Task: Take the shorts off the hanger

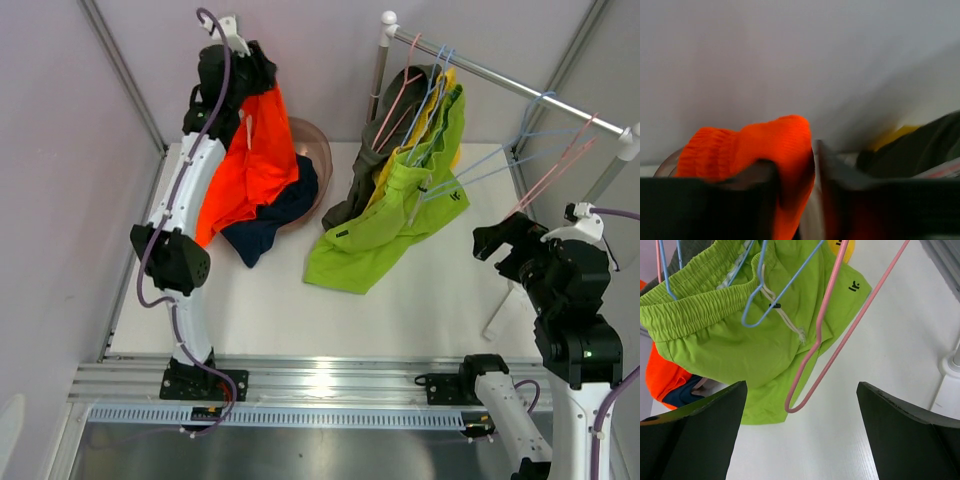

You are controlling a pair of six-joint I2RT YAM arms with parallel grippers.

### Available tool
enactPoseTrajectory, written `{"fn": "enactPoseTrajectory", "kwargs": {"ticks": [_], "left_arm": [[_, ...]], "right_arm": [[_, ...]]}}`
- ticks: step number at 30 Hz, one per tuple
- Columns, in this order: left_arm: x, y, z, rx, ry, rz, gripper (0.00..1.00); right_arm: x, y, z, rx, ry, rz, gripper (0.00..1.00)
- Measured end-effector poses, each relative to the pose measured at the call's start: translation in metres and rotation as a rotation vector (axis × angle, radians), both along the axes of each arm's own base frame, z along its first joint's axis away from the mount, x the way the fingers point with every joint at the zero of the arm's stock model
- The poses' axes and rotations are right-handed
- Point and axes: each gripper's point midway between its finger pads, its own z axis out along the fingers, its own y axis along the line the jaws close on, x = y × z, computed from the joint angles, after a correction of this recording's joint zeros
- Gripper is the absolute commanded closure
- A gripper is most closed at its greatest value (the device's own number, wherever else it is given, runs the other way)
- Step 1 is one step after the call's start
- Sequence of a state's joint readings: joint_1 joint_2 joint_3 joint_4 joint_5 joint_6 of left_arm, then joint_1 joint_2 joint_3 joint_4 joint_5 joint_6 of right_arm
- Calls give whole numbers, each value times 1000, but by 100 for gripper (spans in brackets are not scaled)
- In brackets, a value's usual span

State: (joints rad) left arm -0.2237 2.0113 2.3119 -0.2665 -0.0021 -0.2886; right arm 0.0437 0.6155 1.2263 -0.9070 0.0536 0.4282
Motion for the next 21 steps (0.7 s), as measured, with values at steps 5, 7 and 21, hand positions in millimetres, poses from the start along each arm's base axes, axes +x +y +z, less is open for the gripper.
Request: {"fn": "enactPoseTrajectory", "kwargs": {"ticks": [5,7,21], "left_arm": [[-1,-4,-88,11,196,-6,1],[-17,-1,-104,30,236,7,1],[-291,42,9,-26,-110,-28,1]], "right_arm": [[2,15,5,40,-22,73,1],[6,26,15,69,-58,129,1],[84,90,123,180,-251,412,1]]}}
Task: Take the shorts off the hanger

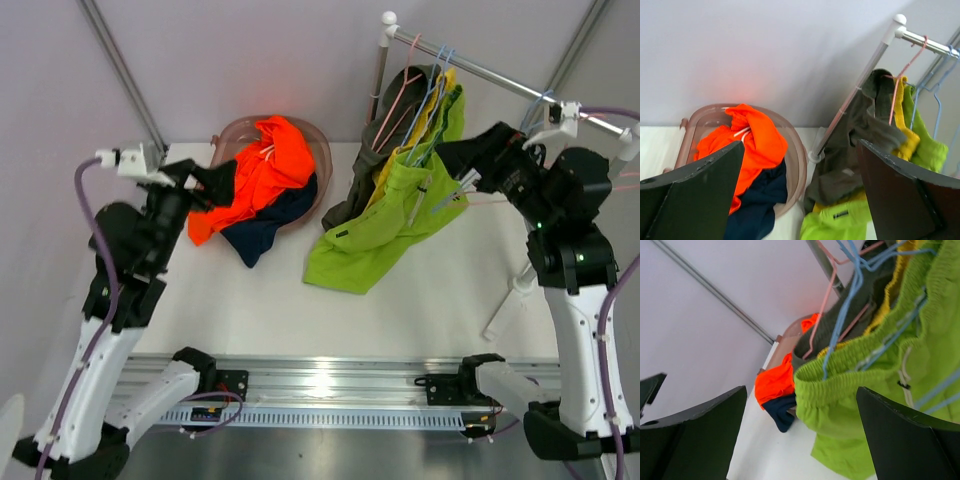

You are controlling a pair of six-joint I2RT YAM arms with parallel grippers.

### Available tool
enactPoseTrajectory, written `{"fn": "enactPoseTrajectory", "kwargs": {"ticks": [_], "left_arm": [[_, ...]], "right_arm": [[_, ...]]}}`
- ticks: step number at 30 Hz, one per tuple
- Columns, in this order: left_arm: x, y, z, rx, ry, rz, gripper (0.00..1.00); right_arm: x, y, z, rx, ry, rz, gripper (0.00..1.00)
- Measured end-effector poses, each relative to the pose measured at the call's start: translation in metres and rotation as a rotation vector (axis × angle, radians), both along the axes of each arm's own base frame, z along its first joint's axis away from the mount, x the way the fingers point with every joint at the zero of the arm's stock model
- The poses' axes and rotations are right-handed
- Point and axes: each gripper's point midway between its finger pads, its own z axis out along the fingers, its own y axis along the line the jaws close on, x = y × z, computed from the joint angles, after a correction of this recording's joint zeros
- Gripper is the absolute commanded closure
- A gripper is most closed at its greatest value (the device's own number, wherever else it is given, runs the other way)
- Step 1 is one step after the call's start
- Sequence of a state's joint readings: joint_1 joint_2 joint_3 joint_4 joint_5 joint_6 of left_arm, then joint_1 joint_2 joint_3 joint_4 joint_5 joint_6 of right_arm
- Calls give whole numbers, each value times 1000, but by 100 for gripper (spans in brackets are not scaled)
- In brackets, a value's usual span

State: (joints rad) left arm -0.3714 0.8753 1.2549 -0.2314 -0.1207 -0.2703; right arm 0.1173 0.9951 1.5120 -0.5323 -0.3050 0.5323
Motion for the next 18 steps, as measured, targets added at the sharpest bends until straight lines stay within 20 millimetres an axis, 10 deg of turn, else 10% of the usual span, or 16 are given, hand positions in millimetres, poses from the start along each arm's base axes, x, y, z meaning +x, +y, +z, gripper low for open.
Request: {"fn": "enactPoseTrajectory", "kwargs": {"ticks": [5,12,18], "left_arm": [[-41,14,-48,5,33,-5,1],[-56,16,-166,113,316,-28,1],[-78,23,-195,133,366,-34,1]], "right_arm": [[36,24,13,-14,-20,24,12],[100,37,-33,-66,90,-32,21],[121,34,-55,-93,131,-98,47]]}}
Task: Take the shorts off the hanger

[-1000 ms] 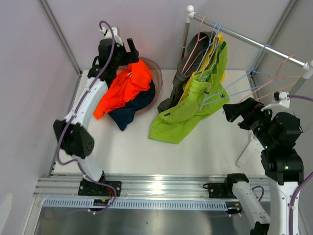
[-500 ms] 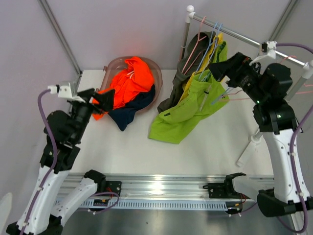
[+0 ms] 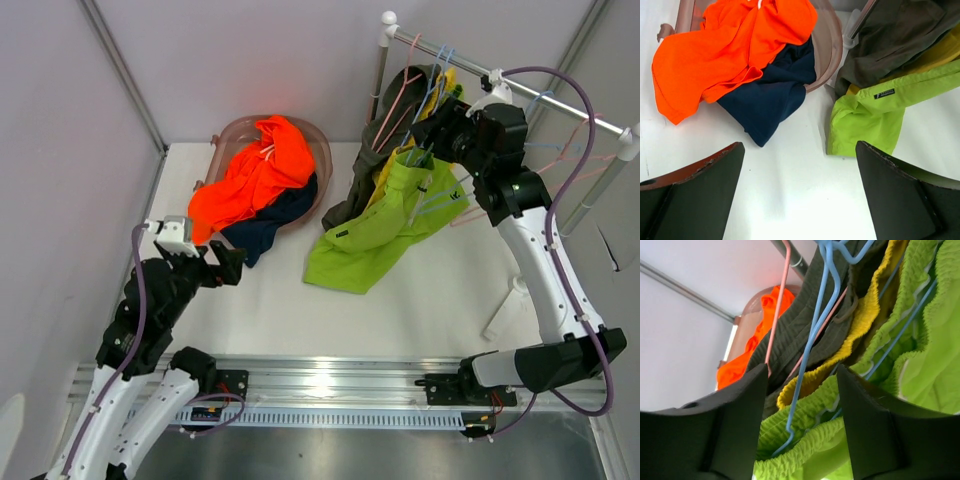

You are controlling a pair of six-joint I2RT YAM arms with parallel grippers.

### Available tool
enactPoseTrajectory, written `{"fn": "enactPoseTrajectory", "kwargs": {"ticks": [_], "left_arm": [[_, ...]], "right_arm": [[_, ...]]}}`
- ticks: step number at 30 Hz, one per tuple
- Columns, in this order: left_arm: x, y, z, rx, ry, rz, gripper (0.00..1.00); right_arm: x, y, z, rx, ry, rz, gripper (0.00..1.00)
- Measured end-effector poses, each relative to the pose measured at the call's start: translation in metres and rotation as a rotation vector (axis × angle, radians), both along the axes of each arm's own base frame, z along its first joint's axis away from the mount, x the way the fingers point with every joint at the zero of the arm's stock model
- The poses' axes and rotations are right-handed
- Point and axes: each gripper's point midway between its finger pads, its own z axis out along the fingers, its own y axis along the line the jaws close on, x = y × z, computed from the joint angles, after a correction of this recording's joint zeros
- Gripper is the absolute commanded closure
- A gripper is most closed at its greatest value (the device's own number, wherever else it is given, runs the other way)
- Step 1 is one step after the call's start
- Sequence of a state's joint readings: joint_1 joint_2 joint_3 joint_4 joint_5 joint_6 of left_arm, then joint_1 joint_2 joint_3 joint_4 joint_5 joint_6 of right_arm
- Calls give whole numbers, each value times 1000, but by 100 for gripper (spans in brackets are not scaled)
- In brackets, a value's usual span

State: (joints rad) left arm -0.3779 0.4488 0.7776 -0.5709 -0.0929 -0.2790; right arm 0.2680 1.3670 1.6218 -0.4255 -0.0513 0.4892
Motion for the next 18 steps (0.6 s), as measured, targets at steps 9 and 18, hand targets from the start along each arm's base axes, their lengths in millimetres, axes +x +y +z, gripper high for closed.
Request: {"fn": "enactPoseTrajectory", "kwargs": {"ticks": [9,18], "left_arm": [[-1,-4,1,-7,-5,-22,1],[-3,-13,-1,-16,3,-71,1]], "right_arm": [[11,3,-15,-5,11,-29,89],[12,-2,-21,-14,23,-61,100]]}}
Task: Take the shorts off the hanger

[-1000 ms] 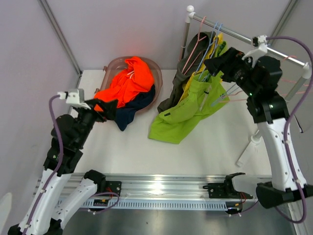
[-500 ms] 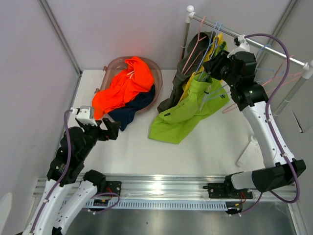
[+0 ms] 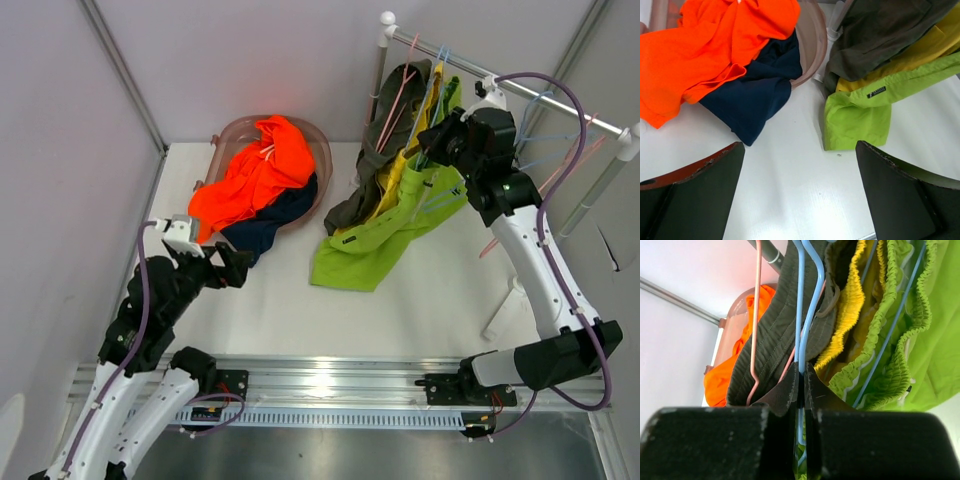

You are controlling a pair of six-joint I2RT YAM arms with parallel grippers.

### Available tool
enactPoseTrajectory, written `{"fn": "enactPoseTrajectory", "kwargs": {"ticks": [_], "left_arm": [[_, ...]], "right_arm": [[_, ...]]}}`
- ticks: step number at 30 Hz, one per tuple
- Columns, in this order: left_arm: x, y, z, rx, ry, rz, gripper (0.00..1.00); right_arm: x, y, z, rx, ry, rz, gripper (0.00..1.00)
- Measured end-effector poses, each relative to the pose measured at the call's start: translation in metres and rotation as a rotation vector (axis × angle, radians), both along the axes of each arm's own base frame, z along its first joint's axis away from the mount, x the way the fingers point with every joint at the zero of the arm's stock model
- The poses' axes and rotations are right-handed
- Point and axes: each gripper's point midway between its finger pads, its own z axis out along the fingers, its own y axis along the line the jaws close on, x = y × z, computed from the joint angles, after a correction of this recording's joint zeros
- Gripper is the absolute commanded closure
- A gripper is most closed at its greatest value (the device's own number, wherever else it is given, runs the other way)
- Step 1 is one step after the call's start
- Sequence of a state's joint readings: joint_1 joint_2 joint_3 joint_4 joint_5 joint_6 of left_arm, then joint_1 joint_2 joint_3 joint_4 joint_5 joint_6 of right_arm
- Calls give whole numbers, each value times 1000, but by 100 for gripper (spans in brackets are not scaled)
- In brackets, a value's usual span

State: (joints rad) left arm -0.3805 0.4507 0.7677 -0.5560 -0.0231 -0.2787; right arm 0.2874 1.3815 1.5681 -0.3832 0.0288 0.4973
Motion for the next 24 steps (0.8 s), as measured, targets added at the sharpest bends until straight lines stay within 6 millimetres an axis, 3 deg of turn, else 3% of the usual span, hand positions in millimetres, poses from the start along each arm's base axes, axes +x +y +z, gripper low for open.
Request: {"fn": "enactPoseTrajectory", "kwargs": {"ticks": [3,7,10,13,16,20,24], "left_arm": [[0,-10,7,-18,-1,-48,1],[2,-41,40,-61,-43,-173,1],[0,-82,78,-73,-95,-314,1],[-4,-136,114,-69,-154,-468,1],[-11,-191,135,-57,-197,-590,1],[-18,-257,129,-39,-210,-714,1],[-22,-295,104,-21,-177,-796,1]], "right_arm": [[-8,-4,3,-6,2,-13,100],[-30,-13,15,-6,-7,-29,100],[-49,-19,31,4,-37,-32,100],[-67,-24,45,19,-60,-34,100],[-80,-25,59,47,-79,-30,100],[-91,-22,66,70,-81,-18,100],[-100,-21,64,74,-65,-8,100]]}}
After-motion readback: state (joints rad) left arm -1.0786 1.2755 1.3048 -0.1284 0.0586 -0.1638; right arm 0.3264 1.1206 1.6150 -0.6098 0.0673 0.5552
